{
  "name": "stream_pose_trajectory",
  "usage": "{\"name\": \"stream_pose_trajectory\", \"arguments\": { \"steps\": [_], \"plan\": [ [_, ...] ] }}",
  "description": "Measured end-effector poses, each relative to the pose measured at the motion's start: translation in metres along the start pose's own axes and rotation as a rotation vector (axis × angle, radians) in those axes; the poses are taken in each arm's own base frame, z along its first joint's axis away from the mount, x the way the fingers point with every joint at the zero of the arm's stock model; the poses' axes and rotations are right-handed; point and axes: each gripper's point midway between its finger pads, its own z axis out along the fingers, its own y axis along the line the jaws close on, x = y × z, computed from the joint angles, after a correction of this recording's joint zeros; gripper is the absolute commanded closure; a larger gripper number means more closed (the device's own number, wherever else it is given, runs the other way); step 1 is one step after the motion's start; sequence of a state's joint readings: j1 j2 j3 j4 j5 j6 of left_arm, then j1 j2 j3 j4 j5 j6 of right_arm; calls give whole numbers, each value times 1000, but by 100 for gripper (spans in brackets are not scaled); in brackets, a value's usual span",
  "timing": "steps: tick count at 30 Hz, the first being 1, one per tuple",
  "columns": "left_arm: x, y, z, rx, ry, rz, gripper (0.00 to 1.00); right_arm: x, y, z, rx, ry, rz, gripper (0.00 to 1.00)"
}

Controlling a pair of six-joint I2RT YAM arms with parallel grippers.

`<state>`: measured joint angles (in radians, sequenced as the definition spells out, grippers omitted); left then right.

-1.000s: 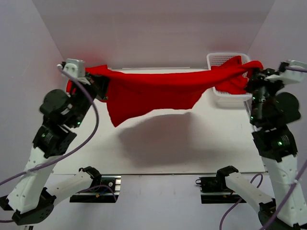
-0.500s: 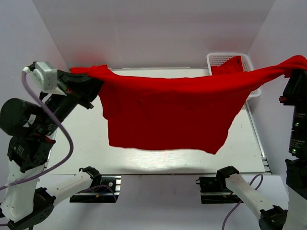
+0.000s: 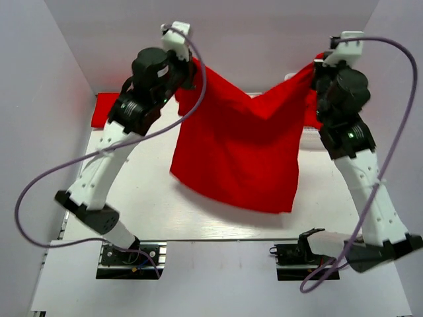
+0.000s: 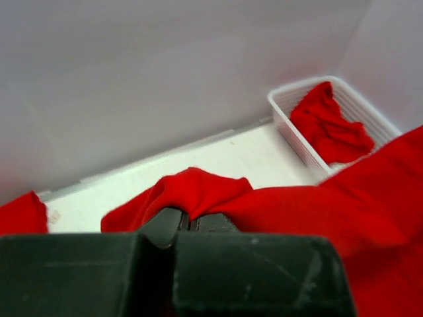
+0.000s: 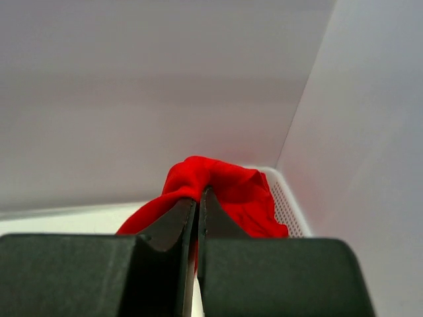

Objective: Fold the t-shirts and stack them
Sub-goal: Flatten out the tshirt

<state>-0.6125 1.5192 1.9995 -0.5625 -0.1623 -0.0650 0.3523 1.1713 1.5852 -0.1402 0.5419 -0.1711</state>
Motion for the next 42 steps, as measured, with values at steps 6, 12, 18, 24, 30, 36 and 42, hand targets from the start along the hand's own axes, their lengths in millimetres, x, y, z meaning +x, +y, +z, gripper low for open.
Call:
{"name": "stream_pose_trajectory", "arguments": {
  "steps": [6, 12, 18, 24, 30, 36, 42],
  "plan": [
    [-31, 14, 16, -60, -65, 49, 100, -8, 6, 18, 1, -13, -15, 100],
    [1, 32, -34, -100, -34, 40, 100, -13, -15, -30, -10, -56, 25, 100],
    [150, 51, -59, -183, 261, -27, 100, 118, 14, -71, -140, 216, 95, 100],
    [318, 55, -118, -267, 753, -134, 0, 319, 41, -156, -212, 880, 74, 71],
    [369, 50, -171, -322, 987, -226, 0, 346, 30, -211, -152, 1092, 139, 10],
    [350, 49, -158, -332, 941, -242, 0, 329, 44, -196, -206, 1052, 172, 10],
    [341, 50, -99, -348, 885, -229, 0, 328, 79, -165, -347, 1024, 177, 10]
  ]
}}
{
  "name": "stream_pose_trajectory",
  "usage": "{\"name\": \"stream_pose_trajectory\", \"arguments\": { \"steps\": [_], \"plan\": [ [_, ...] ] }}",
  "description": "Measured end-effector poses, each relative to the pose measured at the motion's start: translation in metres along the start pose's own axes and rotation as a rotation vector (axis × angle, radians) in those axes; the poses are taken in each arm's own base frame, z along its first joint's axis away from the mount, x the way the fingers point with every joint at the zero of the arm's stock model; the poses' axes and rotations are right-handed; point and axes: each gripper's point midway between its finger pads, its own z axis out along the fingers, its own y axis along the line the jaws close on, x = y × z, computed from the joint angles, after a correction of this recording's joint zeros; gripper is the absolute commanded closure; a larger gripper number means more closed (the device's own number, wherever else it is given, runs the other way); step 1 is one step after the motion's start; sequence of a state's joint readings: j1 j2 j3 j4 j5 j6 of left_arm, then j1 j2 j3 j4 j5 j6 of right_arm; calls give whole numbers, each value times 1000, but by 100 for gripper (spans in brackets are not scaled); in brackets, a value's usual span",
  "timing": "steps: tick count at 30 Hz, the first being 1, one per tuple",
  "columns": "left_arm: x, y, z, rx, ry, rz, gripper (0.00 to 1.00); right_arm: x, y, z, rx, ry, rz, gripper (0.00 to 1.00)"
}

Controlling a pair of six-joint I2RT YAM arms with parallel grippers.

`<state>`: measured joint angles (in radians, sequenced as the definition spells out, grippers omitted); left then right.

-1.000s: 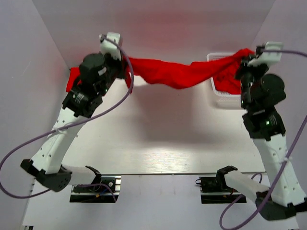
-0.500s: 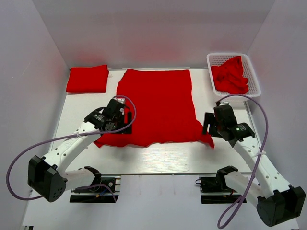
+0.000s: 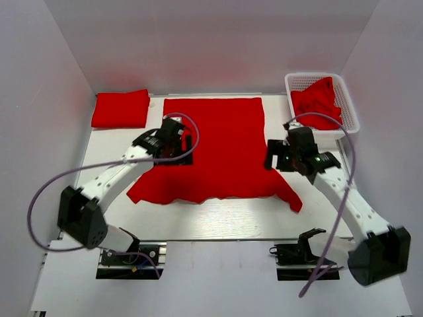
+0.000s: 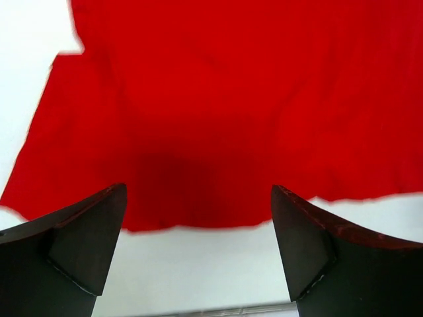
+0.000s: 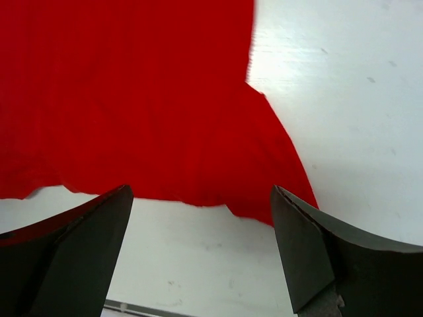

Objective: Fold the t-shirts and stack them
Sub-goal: Flatten out the tshirt

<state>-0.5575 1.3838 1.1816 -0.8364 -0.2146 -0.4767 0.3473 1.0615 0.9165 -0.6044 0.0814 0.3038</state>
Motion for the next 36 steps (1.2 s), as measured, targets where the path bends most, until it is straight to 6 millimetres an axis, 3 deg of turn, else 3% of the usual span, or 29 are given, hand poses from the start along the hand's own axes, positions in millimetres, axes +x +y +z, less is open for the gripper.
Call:
{"name": "stream_pose_trajectory", "arguments": {
  "steps": [3, 7, 11, 16, 19, 24, 27, 32, 36],
  "plan": [
    [-7, -8, 30, -22, 31, 7, 0, -8, 12, 29, -43, 51, -30, 10],
    [3, -6, 70, -52, 109, -3, 0, -26, 27, 79, -80, 118, -71, 10],
    [14, 4, 88, -70, 161, -43, 0, -41, 40, 130, -116, 169, -92, 10],
    [41, 20, 98, -90, 235, -102, 0, -32, 44, 181, -132, 246, -86, 10],
    [54, 26, 106, -104, 272, -123, 0, -12, 39, 194, -116, 300, -66, 10],
    [62, 28, 122, -109, 315, -132, 0, 0, 37, 190, -122, 279, -28, 10],
    [49, 20, 130, -74, 303, -125, 0, 21, 31, 170, -117, 272, 8, 10],
    [2, -8, 159, 52, 231, -89, 0, 83, 24, 112, -137, 309, 75, 10],
    [-50, -62, 189, 280, 152, -34, 0, 134, 47, 66, -282, 416, 38, 10]
  ]
}}
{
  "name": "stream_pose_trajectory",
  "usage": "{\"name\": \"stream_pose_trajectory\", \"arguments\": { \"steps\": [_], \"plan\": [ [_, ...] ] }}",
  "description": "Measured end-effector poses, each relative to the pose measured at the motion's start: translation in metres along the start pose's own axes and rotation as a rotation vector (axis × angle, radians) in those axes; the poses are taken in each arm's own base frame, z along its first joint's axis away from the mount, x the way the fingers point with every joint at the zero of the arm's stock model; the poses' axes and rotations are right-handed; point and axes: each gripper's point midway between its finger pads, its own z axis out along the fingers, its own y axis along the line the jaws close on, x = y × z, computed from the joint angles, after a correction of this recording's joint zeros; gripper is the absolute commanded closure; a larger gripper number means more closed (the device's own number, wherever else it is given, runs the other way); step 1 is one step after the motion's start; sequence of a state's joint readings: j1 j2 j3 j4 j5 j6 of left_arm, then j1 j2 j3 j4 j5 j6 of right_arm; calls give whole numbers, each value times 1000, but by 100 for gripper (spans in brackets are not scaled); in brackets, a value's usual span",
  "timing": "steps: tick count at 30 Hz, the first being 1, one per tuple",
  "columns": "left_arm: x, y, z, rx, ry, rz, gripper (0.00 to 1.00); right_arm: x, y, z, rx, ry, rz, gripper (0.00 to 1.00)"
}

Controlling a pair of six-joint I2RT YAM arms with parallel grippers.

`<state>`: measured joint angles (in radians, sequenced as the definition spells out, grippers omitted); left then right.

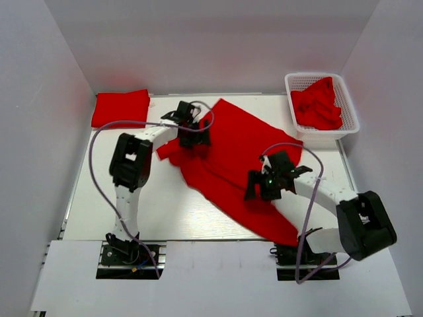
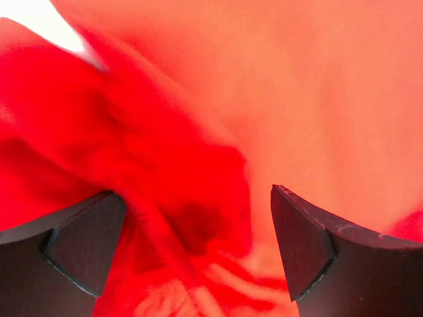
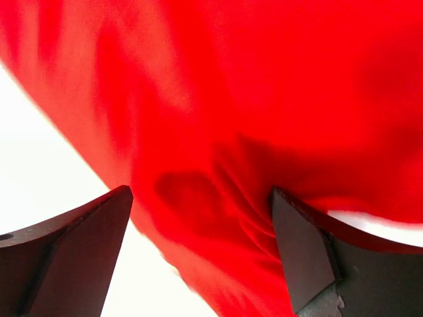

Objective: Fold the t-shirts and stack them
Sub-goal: Flatten out the tshirt

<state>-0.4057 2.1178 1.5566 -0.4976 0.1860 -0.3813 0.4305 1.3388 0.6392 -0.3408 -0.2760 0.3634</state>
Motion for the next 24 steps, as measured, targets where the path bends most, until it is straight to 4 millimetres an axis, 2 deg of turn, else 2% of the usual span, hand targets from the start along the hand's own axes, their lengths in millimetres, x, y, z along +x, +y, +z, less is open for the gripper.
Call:
{"name": "stream_pose_trajectory", "arguments": {
  "steps": [2, 3, 5, 8, 11, 13, 15, 19, 22, 24],
  "plan": [
    [-25, -34, 20, 156, -33, 54, 0, 36, 23, -5, -80, 111, -67, 10],
    [-32, -48, 27, 227, -46, 81, 0, 50, 33, -8, -119, 160, -98, 10],
    [-31, -71, 32, 346, -55, 125, 0, 77, 51, -16, -198, 246, -156, 10],
    [-15, -83, 27, 417, -57, 168, 0, 102, 69, -24, -291, 337, -220, 10],
    [4, -76, 11, 382, -34, 176, 0, 108, 76, -26, -308, 384, -263, 10],
    [9, -67, -2, 317, -26, 172, 0, 93, 83, -24, -299, 371, -288, 10],
    [1, -57, -20, 240, -59, 170, 0, 72, 92, -24, -292, 312, -324, 10],
    [-28, -50, -81, 129, -201, 178, 0, 14, 107, -31, -221, 110, -385, 10],
    [-34, -53, -125, 123, -292, 190, 0, -20, 102, -40, -116, -35, -365, 10],
    [-25, -56, -139, 138, -302, 197, 0, -35, 88, -45, -22, -106, -307, 10]
  ]
}}
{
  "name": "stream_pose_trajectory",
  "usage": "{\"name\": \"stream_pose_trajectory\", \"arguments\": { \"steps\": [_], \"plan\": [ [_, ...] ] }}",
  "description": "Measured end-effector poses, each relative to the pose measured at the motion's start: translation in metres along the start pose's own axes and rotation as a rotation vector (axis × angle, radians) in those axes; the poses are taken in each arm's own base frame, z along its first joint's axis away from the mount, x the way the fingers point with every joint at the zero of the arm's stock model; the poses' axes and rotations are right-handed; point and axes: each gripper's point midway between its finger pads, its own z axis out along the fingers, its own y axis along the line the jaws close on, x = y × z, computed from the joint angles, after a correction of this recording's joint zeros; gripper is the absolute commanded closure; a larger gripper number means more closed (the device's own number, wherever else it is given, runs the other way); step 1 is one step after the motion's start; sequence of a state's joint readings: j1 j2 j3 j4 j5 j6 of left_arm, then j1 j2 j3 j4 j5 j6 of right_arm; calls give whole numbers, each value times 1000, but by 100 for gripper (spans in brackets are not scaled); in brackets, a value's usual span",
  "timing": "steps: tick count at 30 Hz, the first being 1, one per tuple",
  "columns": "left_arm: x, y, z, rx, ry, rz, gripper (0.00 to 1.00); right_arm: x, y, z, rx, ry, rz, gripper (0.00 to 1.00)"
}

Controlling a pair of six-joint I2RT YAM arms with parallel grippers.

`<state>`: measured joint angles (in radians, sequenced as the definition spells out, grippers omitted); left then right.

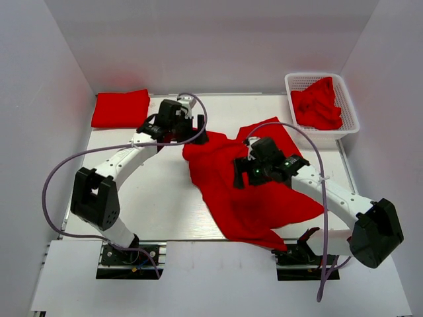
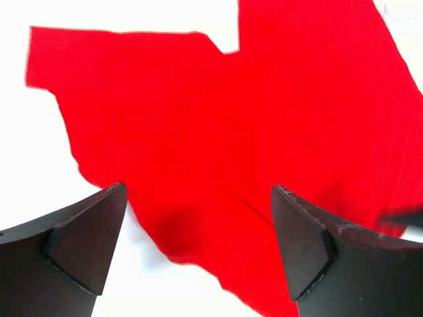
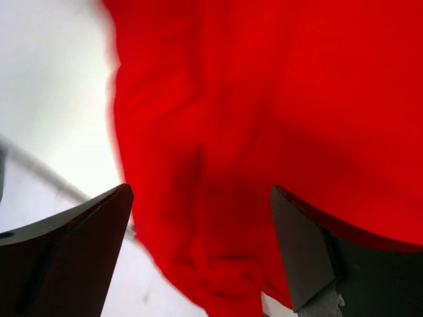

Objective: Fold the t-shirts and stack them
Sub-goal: Flatten out the tshirt

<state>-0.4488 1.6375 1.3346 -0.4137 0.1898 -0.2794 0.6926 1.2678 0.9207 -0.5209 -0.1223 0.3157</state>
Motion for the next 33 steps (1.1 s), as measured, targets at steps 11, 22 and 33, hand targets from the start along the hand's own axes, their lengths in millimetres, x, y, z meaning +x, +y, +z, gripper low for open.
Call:
{"name": "stream_pose_trajectory", "arguments": {
  "steps": [11, 22, 33],
  "plan": [
    [170, -33, 20, 42, 434, 16, 0, 16, -95, -5, 416, -71, 369, 10],
    [186, -18, 45, -137, 516, 29, 52, 13, -115, -30, 476, -166, 463, 10],
    [123, 23, 102, -351, 445, 43, 100, 23, -138, -39, 570, -126, 488, 10]
  ]
}}
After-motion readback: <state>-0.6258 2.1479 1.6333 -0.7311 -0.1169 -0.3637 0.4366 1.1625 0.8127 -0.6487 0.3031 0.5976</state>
